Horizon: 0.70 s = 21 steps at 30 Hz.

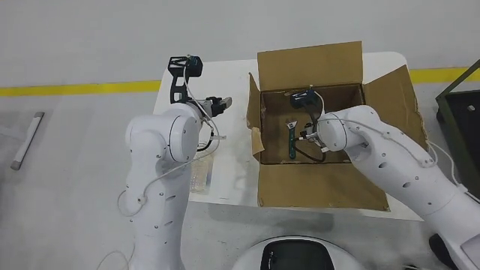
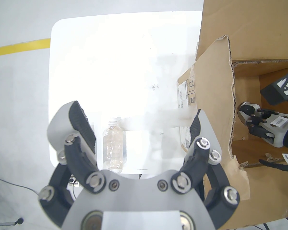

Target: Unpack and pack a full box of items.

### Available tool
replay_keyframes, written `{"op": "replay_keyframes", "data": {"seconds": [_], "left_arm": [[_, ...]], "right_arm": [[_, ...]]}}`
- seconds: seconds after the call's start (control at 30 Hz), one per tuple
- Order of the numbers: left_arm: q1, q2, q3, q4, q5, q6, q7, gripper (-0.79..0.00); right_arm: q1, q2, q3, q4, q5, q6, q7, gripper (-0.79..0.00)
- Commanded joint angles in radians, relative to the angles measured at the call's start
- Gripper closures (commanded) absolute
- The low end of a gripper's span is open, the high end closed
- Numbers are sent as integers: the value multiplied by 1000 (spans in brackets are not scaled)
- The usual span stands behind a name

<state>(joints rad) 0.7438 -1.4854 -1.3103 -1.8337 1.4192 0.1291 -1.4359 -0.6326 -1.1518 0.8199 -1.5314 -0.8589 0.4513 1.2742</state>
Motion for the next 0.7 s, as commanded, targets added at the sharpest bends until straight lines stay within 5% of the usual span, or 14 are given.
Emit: {"op": "replay_keyframes", "data": {"seconds": [0.0, 0.6, 0.63, 0.67], "left_arm": [[0, 0, 0, 0, 0, 0, 0, -785], [0, 0, 0, 0, 0, 0, 0, -785], [0, 0, 0, 0, 0, 0, 0, -785], [0, 0, 0, 0, 0, 0, 0, -785]], "right_arm": [[0, 0, -1, 0, -1, 0, 1, 0], [-2, -19, -28, 7, -80, 20, -23, 0], [8, -24, -41, 26, -91, 20, -25, -169], [17, -31, -54, 44, -93, 23, -30, -243]]}}
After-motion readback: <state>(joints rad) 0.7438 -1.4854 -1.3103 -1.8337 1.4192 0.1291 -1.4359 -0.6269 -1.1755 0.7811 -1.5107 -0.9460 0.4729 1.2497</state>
